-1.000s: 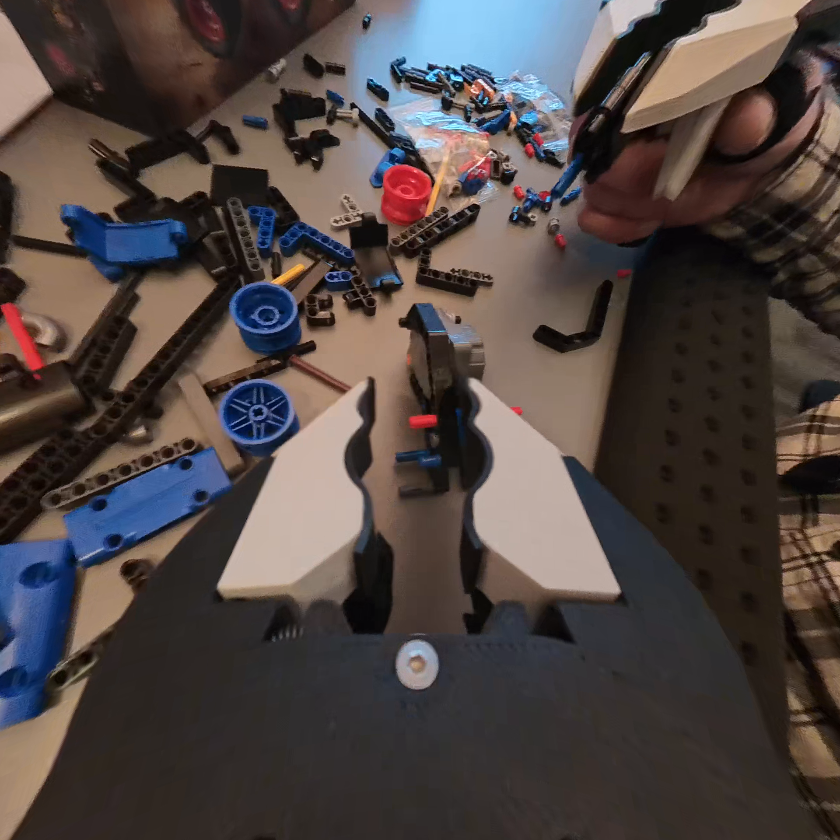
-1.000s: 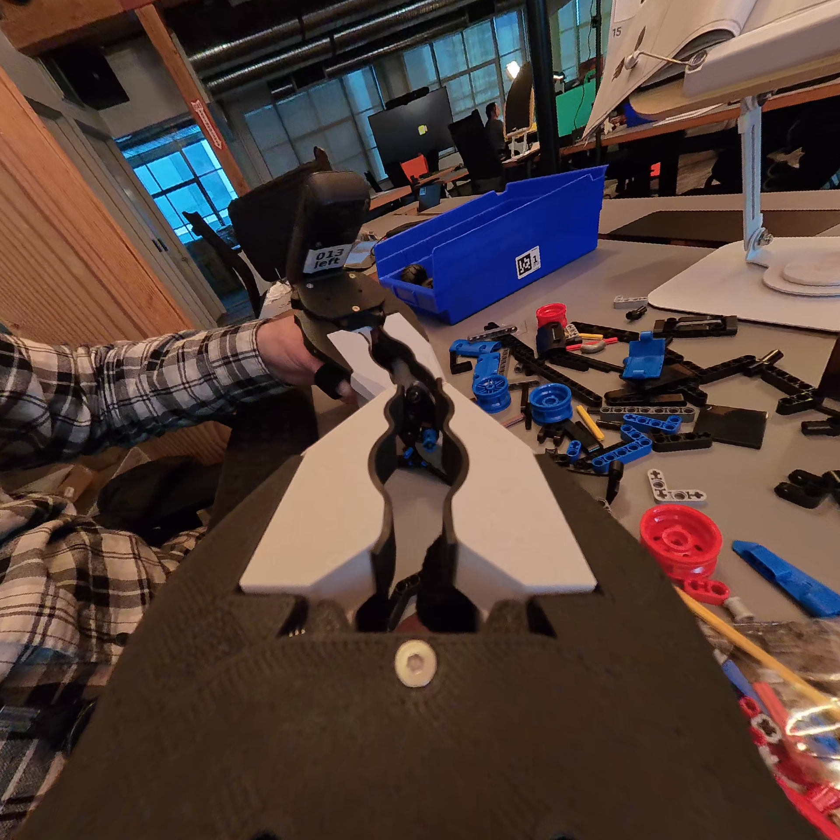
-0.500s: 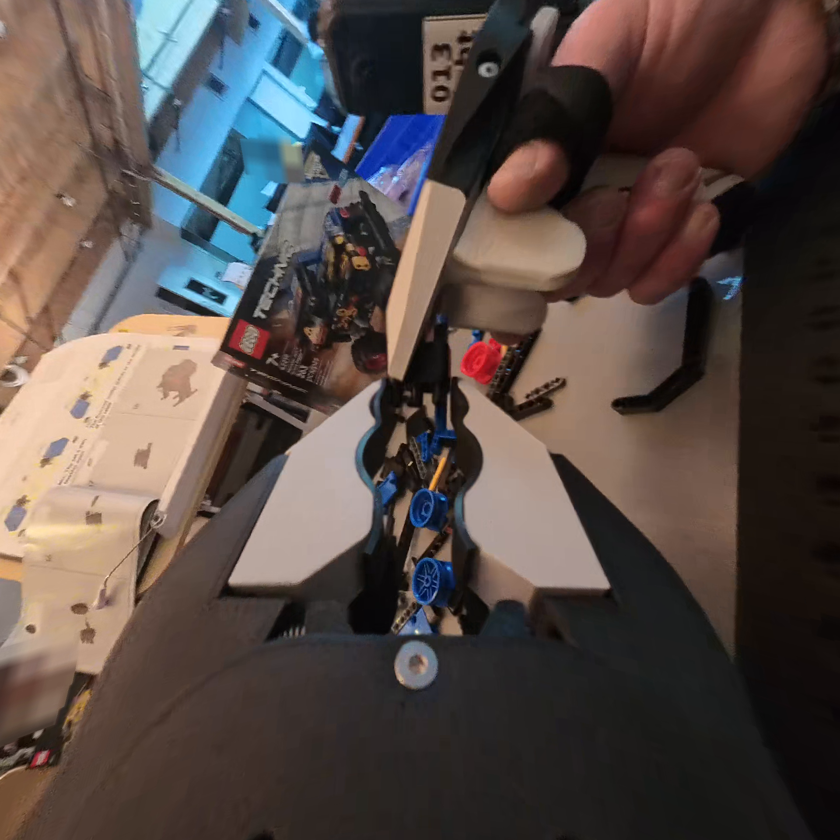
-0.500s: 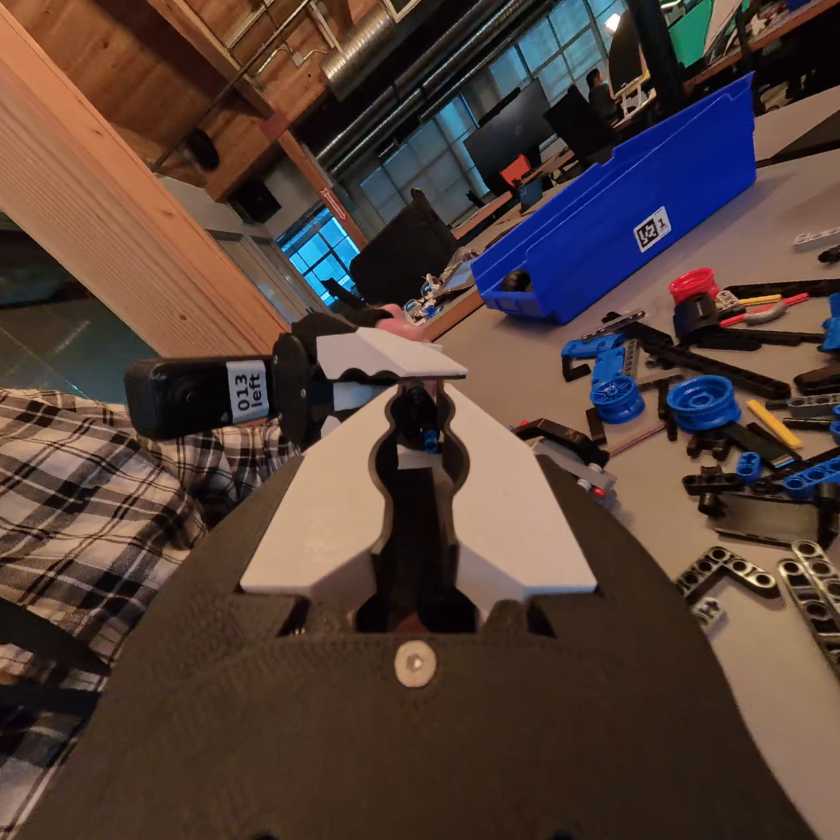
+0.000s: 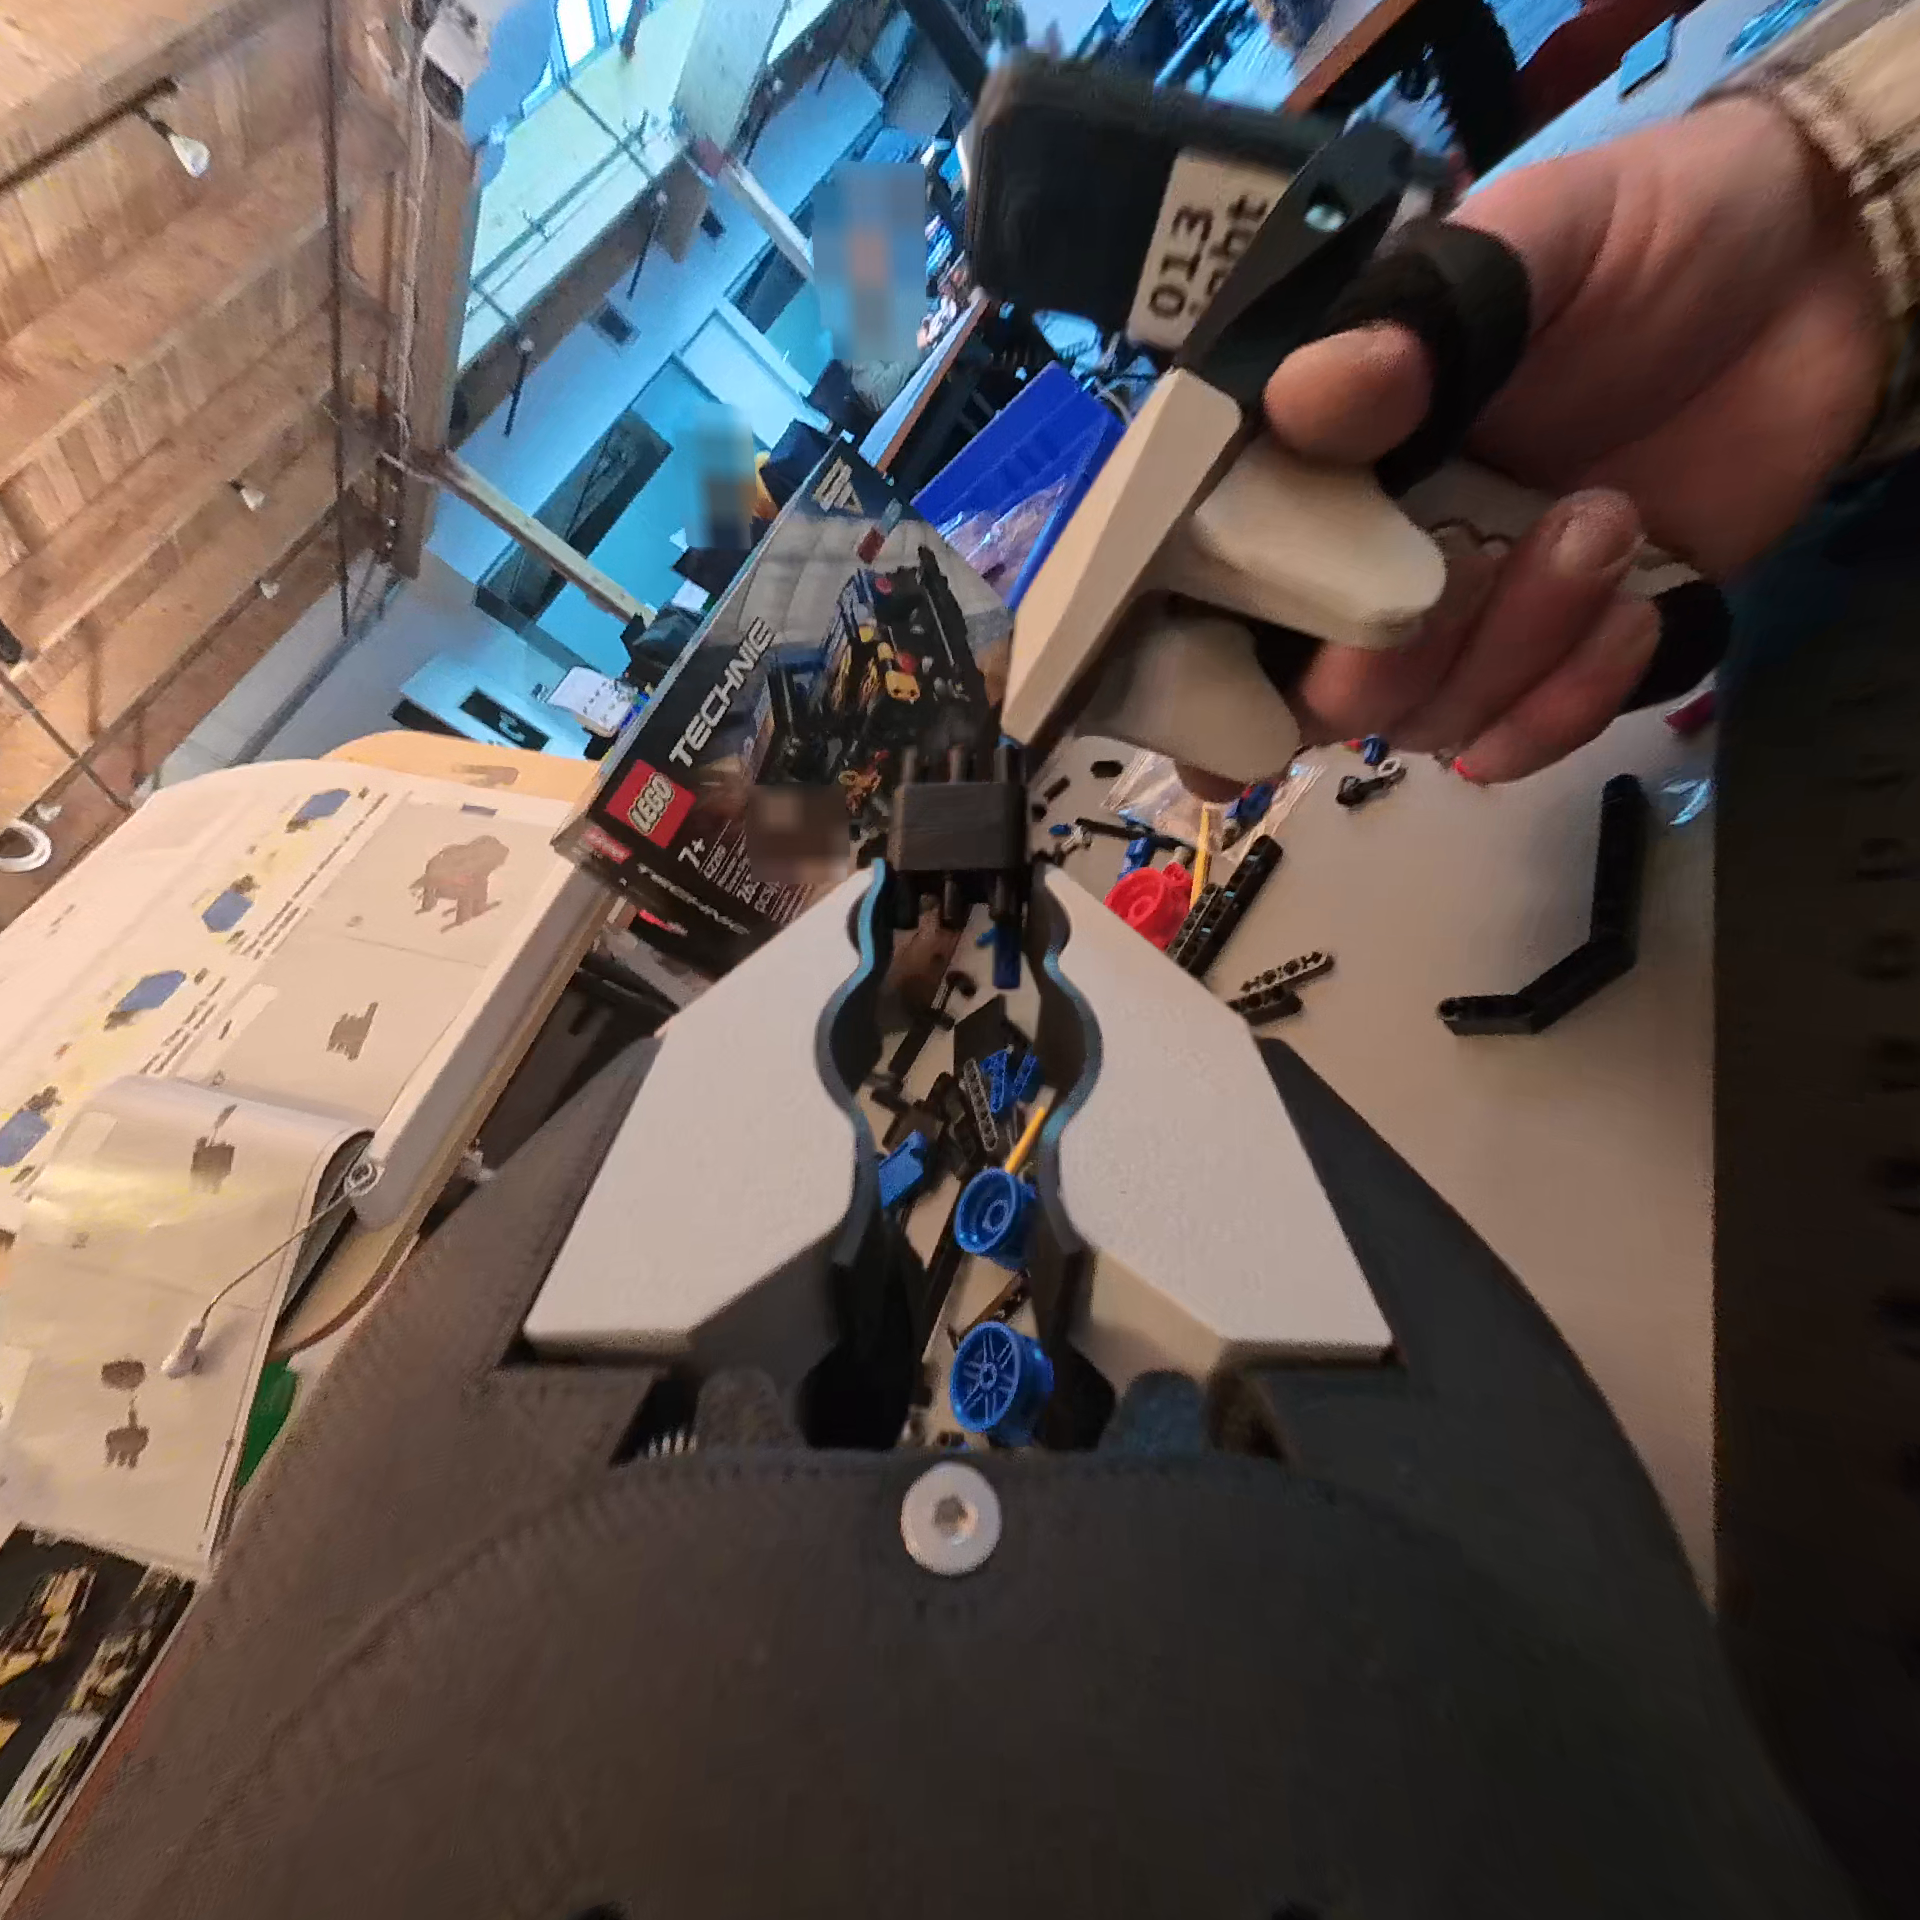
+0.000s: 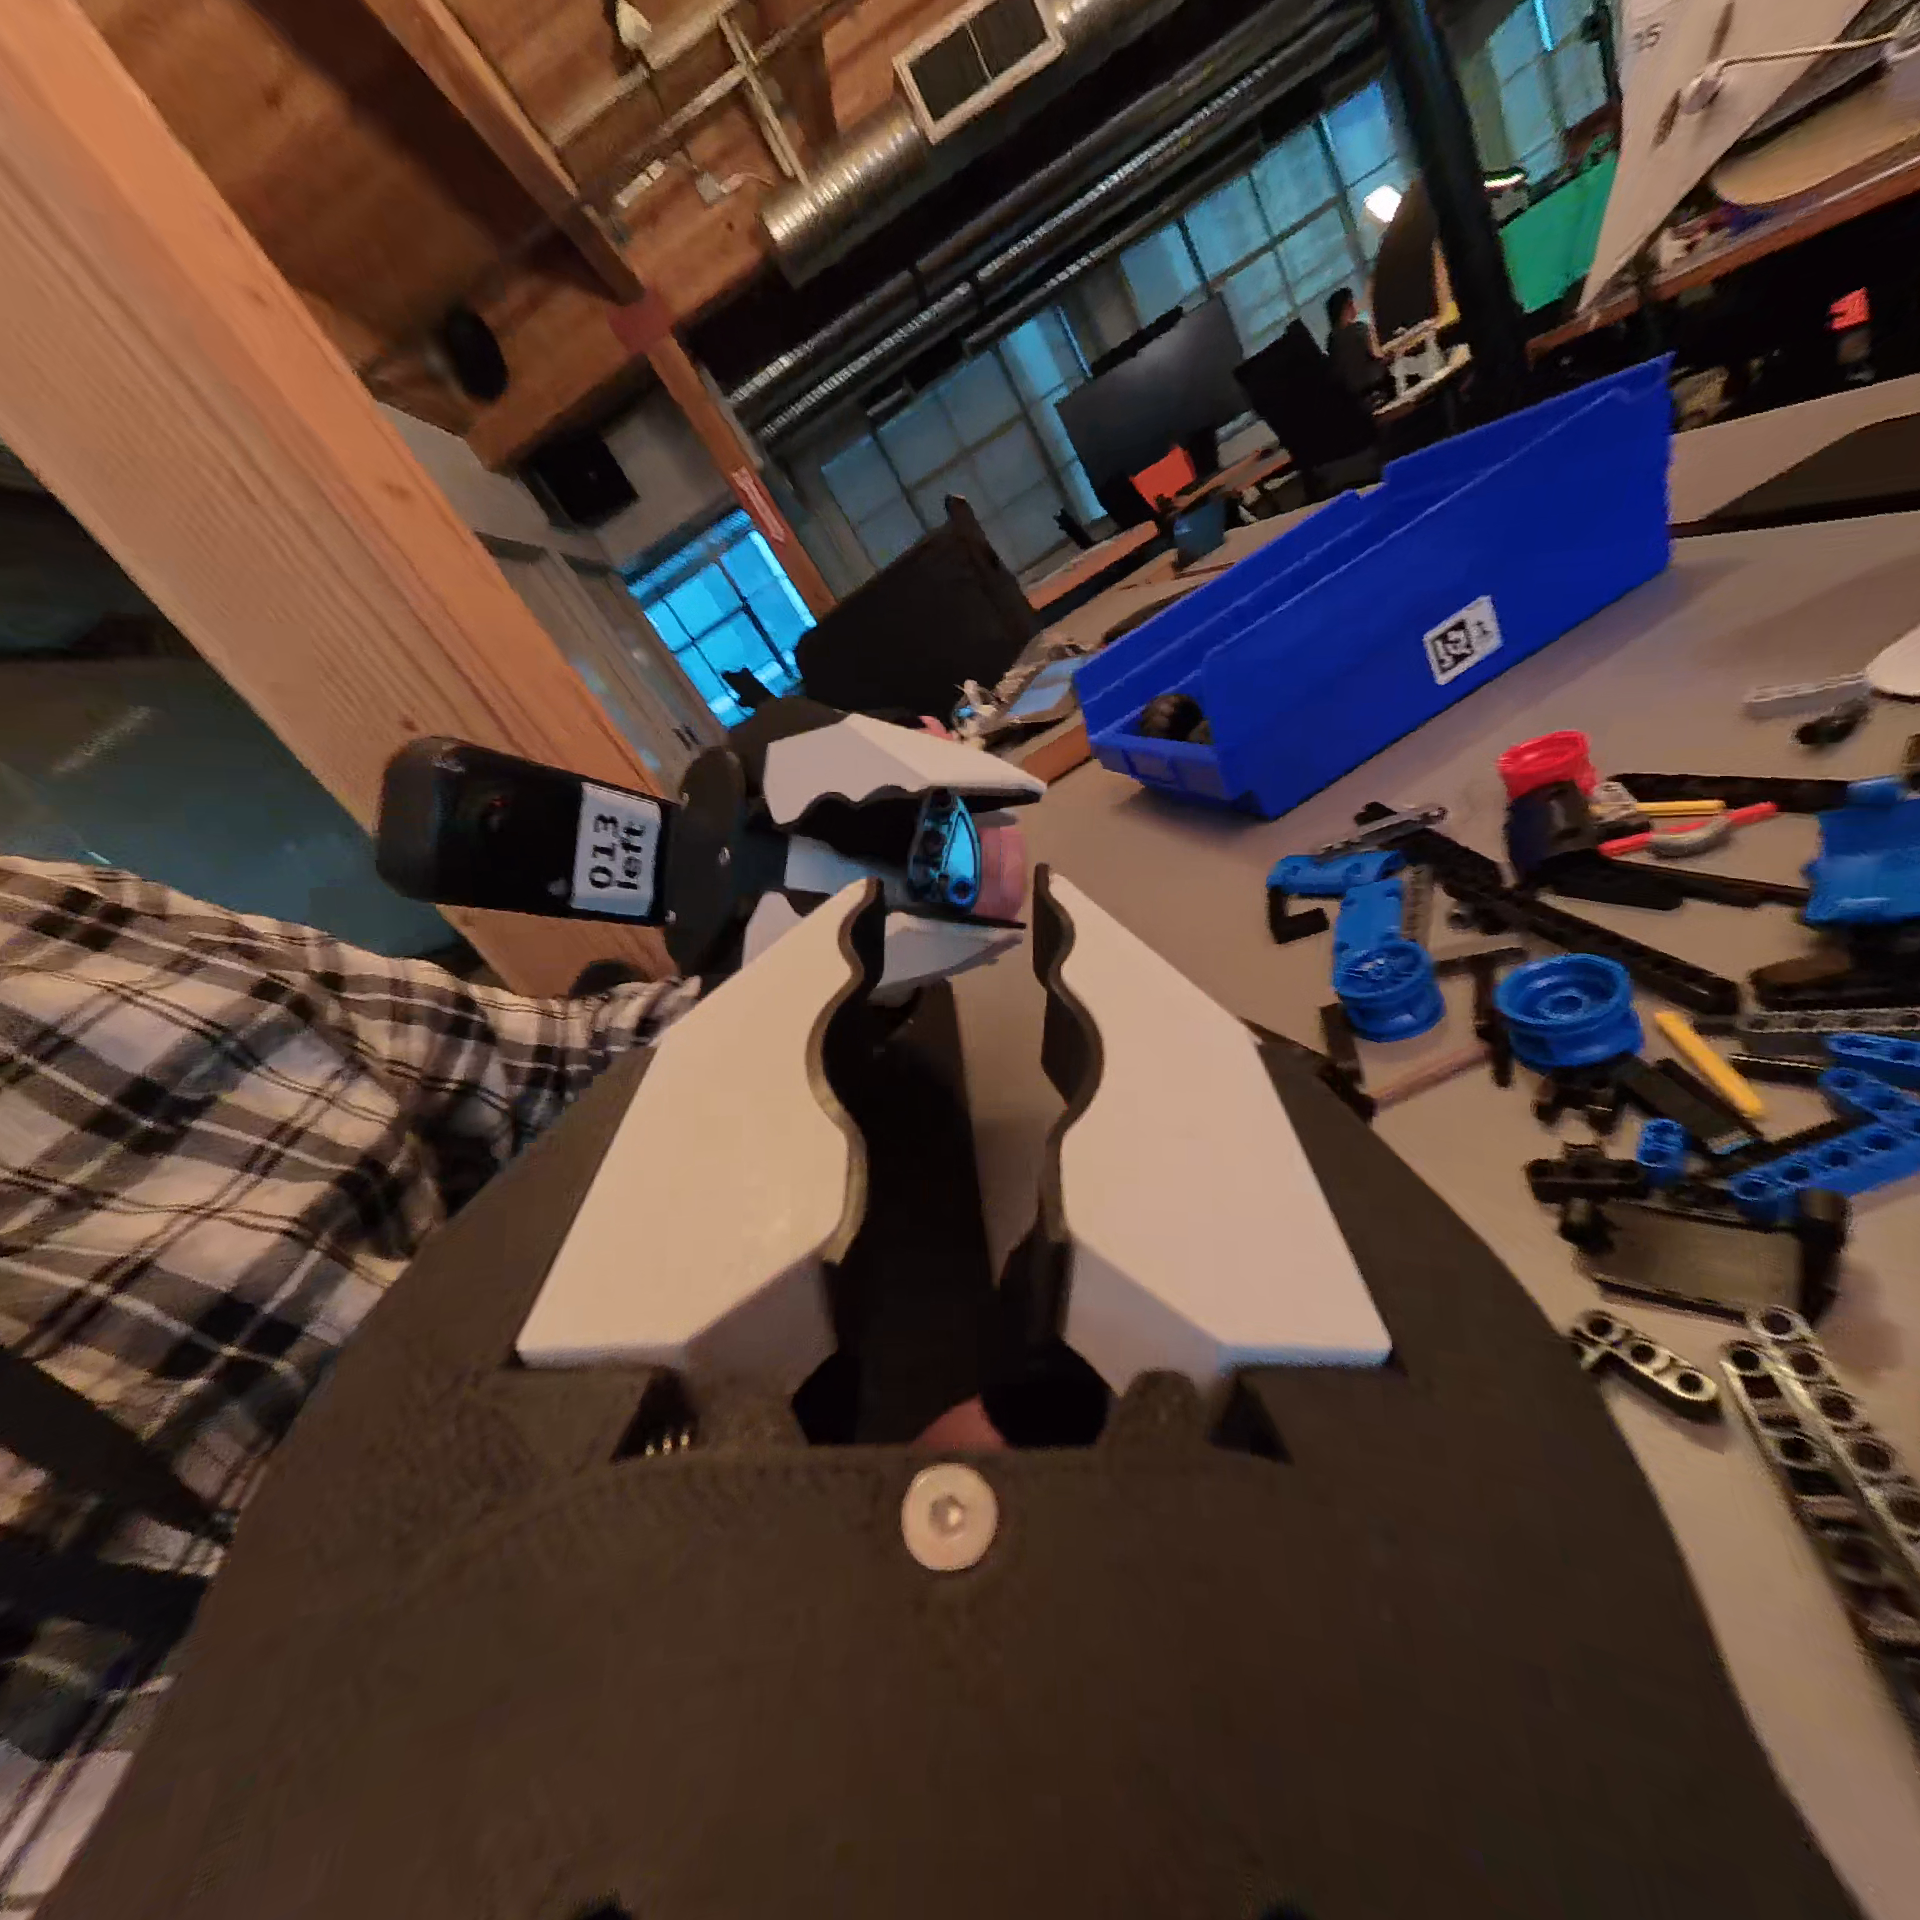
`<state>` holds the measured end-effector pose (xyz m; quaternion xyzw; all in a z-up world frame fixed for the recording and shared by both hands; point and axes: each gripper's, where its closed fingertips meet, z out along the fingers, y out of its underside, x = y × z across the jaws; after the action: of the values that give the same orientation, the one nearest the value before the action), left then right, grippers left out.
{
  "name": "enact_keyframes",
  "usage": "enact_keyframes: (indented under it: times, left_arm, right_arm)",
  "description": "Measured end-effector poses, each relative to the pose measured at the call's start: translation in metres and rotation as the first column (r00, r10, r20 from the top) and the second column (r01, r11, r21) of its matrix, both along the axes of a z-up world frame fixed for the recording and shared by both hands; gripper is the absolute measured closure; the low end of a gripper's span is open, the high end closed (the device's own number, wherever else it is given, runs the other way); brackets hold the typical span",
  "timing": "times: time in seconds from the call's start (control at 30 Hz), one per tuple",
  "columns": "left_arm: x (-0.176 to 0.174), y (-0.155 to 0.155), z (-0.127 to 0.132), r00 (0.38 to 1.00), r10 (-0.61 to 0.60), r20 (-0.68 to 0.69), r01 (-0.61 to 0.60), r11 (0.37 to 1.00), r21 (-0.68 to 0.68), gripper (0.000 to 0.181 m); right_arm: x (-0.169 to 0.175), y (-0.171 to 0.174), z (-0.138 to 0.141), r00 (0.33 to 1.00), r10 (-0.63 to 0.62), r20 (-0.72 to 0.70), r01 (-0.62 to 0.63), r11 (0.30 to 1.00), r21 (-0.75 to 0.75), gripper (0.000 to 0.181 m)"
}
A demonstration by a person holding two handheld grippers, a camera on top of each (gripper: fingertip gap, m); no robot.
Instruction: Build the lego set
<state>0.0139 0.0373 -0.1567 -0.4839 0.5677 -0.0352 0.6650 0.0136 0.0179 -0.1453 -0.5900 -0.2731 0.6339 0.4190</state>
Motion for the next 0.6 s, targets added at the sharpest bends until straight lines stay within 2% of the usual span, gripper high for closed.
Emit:
enact_keyframes:
  times: [0.1,0.17,0.27,0.37,0.5,0.6]
  left_arm:
    - [0.003,-0.005,0.006,0.999,-0.032,0.024,0.031,0.999,0.031,0.159]
    - [0.005,-0.006,0.005,0.999,-0.046,0.025,0.045,0.999,0.023,0.158]
    - [0.004,-0.003,0.004,0.999,-0.039,0.022,0.038,0.999,0.013,0.158]
    - [0.004,-0.002,0.000,0.999,-0.030,-0.013,0.030,0.999,0.017,0.158]
    - [0.007,-0.001,-0.001,0.999,-0.031,-0.028,0.032,0.999,0.016,0.159]
    - [0.008,-0.001,-0.001,0.999,-0.036,-0.038,0.037,0.999,0.003,0.158]
  right_arm:
    - [0.007,0.002,0.009,0.993,0.035,-0.114,-0.042,0.997,-0.062,0.157]
    - [0.010,0.000,0.014,0.992,0.031,-0.122,-0.034,0.999,-0.025,0.161]
    - [0.007,-0.006,0.010,0.999,-0.040,0.027,0.036,0.987,0.156,0.170]
    - [0.006,-0.006,0.001,0.971,-0.168,0.171,0.098,0.929,0.356,0.177]
    - [0.009,-0.006,0.001,0.940,-0.263,0.217,0.127,0.860,0.494,0.177]
    - [0.012,-0.008,0.004,0.938,-0.276,0.211,0.126,0.836,0.534,0.177]
